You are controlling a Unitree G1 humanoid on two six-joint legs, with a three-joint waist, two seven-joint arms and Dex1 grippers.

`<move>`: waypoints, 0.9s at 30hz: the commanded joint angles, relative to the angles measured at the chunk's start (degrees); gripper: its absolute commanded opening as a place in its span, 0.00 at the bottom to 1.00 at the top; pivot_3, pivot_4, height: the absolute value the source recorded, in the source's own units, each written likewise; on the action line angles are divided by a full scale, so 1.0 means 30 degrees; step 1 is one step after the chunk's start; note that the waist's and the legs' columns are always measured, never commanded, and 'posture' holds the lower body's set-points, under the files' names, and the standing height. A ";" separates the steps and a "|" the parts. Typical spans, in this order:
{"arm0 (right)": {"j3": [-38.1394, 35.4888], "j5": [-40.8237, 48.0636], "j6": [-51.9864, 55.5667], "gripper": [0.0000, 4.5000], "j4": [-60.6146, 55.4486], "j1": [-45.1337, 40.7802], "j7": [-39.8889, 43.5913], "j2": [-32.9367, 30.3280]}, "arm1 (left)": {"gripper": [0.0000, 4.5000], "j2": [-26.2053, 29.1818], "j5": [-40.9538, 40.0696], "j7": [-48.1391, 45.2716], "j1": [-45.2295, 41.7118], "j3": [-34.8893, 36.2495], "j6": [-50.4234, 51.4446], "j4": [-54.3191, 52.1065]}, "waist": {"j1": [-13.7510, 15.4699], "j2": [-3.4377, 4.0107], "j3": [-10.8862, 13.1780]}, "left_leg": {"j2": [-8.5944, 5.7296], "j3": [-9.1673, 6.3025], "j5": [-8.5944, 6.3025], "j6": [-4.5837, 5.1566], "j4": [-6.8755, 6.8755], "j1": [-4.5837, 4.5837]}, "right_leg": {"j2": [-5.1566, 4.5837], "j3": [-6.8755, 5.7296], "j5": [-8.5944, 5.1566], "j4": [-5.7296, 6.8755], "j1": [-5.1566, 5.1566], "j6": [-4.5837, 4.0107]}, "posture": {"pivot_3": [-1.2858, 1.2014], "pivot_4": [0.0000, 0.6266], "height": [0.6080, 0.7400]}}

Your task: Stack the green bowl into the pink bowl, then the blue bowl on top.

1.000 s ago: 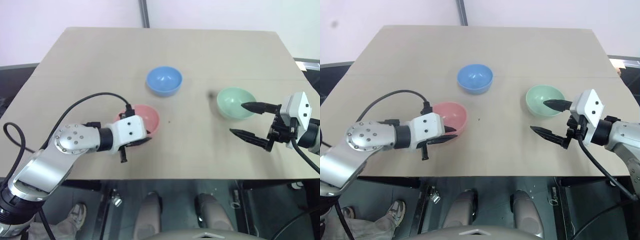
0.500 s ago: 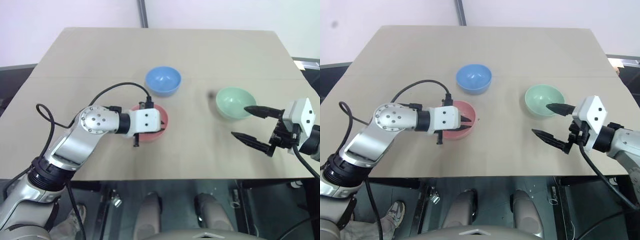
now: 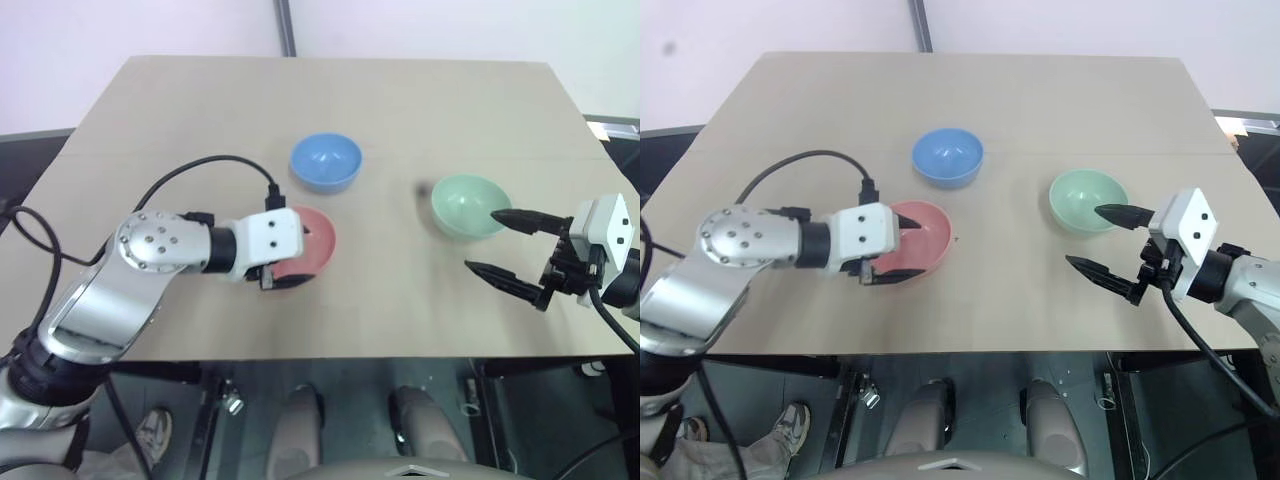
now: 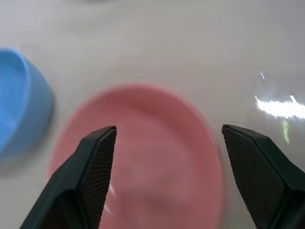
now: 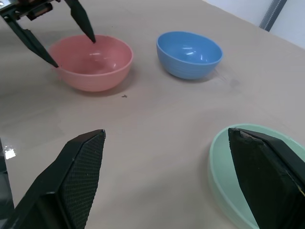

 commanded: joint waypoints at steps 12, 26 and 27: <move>0.0264 -0.0068 -0.0649 1.00 0.0331 -0.0864 0.0541 -0.0240 | 0.57 0.0707 0.3821 0.1778 0.1488 -0.2529 -0.1191 -0.0753 | 0.0047 -0.0001 -0.0001 | -0.0001 -0.0001 0.0000 0.0001 0.0015 0.0000 | 0.0000 -0.0001 0.0001 -0.0001 0.0005 -0.0003 | 0.52 0.24 1.00; -0.0004 0.0033 -0.0485 1.00 0.0164 -0.0718 0.0290 -0.0425 | 0.01 -0.2571 0.5340 0.0513 -0.1929 -0.4385 -0.4800 0.2915 | 0.0106 -0.0004 -0.0001 | -0.0006 0.0000 0.0000 0.0001 0.0027 -0.0007 | 0.0000 -0.0001 0.0003 0.0001 0.0013 -0.0001 | 0.52 0.24 1.00; 0.0028 0.0016 -0.0504 1.00 0.0198 -0.0760 0.0290 -0.0431 | 0.01 -0.2880 0.5389 0.0273 -0.2253 -0.4610 -0.5124 0.3268 | 0.0100 -0.0005 -0.0003 | -0.0006 -0.0001 0.0000 0.0002 0.0027 -0.0008 | 0.0001 -0.0001 0.0003 0.0003 0.0011 -0.0001 | 0.52 0.24 1.00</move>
